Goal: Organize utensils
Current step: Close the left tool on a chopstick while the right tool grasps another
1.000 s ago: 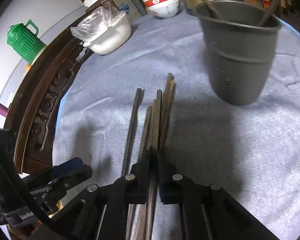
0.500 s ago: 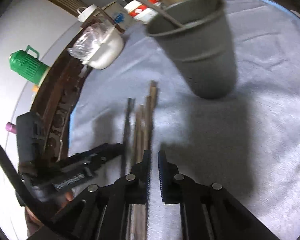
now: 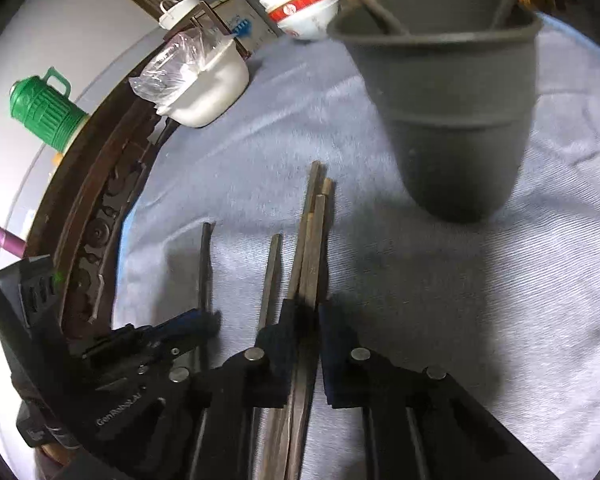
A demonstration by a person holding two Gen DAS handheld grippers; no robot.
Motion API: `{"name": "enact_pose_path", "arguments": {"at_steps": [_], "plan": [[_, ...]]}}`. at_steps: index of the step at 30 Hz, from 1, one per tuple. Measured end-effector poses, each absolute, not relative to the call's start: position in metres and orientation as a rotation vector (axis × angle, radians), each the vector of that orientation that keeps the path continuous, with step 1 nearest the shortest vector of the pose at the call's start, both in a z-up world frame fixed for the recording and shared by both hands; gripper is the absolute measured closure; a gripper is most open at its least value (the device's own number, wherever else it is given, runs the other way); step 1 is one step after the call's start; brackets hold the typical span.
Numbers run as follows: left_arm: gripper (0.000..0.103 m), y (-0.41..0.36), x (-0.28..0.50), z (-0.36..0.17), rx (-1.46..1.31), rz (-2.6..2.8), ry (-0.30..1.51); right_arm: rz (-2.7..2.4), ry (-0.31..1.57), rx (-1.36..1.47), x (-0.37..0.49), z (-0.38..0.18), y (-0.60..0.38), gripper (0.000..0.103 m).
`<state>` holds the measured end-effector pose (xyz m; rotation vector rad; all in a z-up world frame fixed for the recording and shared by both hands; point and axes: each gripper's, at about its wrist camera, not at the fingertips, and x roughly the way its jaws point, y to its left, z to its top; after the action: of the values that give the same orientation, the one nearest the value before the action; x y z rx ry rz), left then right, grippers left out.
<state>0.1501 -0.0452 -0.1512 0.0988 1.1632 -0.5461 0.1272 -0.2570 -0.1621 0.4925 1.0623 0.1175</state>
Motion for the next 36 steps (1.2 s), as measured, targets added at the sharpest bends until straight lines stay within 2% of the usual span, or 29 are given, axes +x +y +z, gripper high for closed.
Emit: {"name": "enact_pose_path", "arguments": {"at_steps": [7,8,9,11,15,22,23,25,26,27,31,36], "plan": [[0.089,-0.035,0.145,-0.147,0.105,-0.612,1.21,0.077,1.104,0.504,0.113,-0.166,-0.286,0.094],[0.085,-0.033,0.15,-0.145,0.096,-0.601,1.214,0.076,1.108,0.508,0.114,-0.165,-0.288,0.091],[0.075,-0.032,0.155,-0.144,0.086,-0.582,1.221,0.068,1.108,0.519,0.116,-0.164,-0.29,0.091],[0.067,-0.031,0.168,-0.14,0.065,-0.547,1.225,0.041,1.123,0.53,0.123,-0.162,-0.291,0.091],[0.066,-0.037,0.19,-0.144,0.052,-0.498,1.27,-0.042,1.154,0.469,0.139,-0.161,-0.283,0.085],[0.066,-0.056,0.214,-0.148,0.034,-0.421,1.331,-0.105,1.186,0.385,0.158,-0.159,-0.272,0.085],[0.068,-0.058,0.215,-0.148,0.044,-0.41,1.332,-0.113,1.191,0.37,0.161,-0.159,-0.271,0.088],[0.079,-0.07,0.227,-0.151,0.066,-0.387,1.33,-0.122,1.199,0.307,0.17,-0.158,-0.265,0.089],[0.089,-0.073,0.23,-0.152,0.08,-0.374,1.328,-0.123,1.202,0.291,0.171,-0.158,-0.263,0.091],[0.094,-0.074,0.232,-0.153,0.082,-0.371,1.332,-0.13,1.21,0.271,0.174,-0.157,-0.261,0.094],[0.097,-0.071,0.233,-0.148,0.058,-0.372,1.319,-0.111,1.198,0.284,0.171,-0.153,-0.265,0.097],[0.097,-0.06,0.213,-0.107,0.007,-0.416,1.218,-0.005,1.068,0.347,0.147,-0.117,-0.276,0.097]]}}
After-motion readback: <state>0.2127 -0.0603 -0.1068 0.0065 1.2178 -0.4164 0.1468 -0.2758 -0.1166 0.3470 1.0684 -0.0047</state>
